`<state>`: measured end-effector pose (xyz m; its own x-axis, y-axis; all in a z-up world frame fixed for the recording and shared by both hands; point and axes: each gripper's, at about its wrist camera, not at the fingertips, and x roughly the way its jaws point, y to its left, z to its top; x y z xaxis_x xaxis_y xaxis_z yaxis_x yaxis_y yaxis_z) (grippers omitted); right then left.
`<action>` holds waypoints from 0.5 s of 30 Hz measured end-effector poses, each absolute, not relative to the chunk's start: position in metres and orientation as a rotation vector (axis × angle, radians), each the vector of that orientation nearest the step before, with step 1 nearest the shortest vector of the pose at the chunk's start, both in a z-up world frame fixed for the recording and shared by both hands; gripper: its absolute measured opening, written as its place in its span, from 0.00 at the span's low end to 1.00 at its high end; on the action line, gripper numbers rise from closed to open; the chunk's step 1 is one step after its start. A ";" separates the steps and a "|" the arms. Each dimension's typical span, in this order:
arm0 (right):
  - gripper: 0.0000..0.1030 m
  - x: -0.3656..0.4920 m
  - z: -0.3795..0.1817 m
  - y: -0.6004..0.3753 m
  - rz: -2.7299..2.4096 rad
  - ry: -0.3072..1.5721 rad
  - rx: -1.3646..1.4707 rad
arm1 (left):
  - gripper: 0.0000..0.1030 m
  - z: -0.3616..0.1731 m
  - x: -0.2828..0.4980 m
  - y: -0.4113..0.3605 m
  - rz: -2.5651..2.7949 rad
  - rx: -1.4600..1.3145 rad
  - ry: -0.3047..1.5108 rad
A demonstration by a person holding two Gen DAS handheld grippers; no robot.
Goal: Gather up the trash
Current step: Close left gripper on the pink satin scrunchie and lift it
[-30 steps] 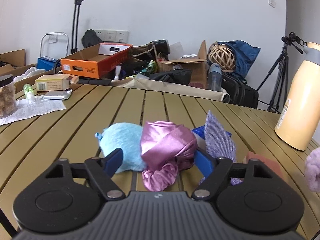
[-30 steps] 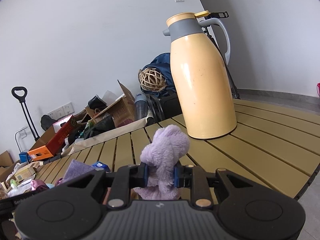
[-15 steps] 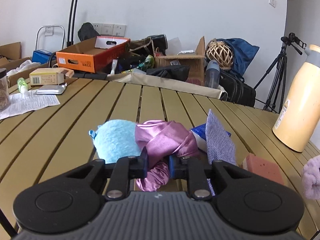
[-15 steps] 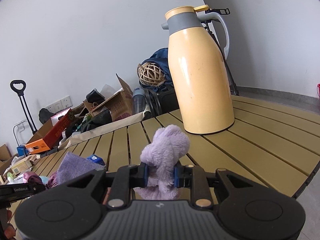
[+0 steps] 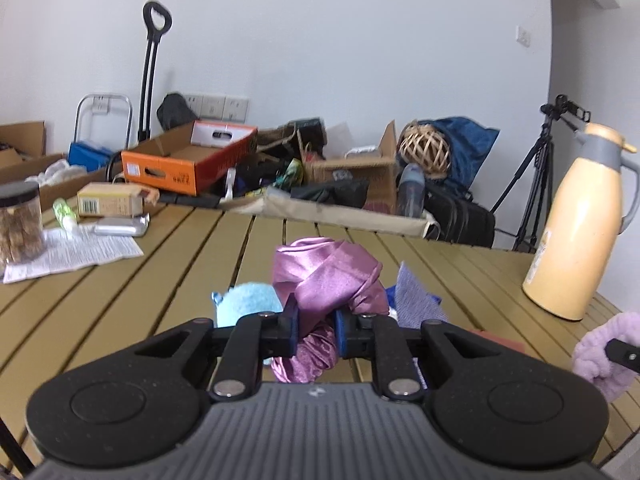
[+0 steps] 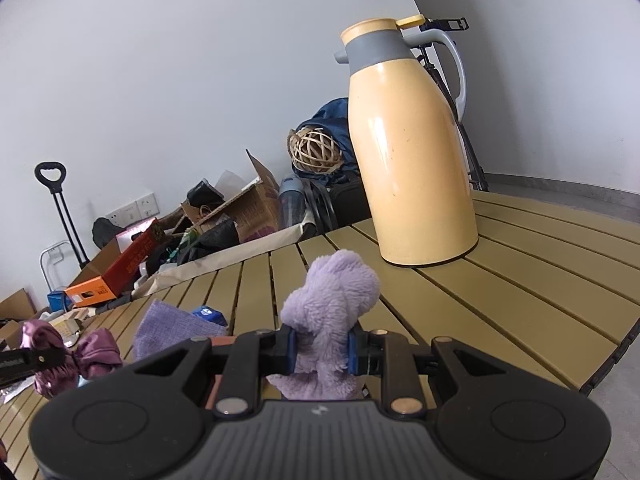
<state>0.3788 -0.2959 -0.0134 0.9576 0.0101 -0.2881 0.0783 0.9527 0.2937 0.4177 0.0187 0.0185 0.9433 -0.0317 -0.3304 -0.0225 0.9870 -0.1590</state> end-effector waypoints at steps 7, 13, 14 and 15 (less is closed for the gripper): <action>0.21 0.360 -0.011 -0.289 0.002 0.285 0.283 | 0.17 0.028 0.393 0.024 -0.022 -0.169 0.327; 0.21 0.333 0.000 -0.280 0.048 0.257 0.254 | 0.17 0.040 0.358 0.028 -0.058 -0.152 0.303; 0.21 0.328 0.003 -0.279 0.055 0.249 0.251 | 0.17 0.042 0.353 0.029 -0.068 -0.149 0.299; 0.21 0.323 0.006 -0.278 0.065 0.244 0.252 | 0.17 0.044 0.345 0.031 -0.076 -0.146 0.296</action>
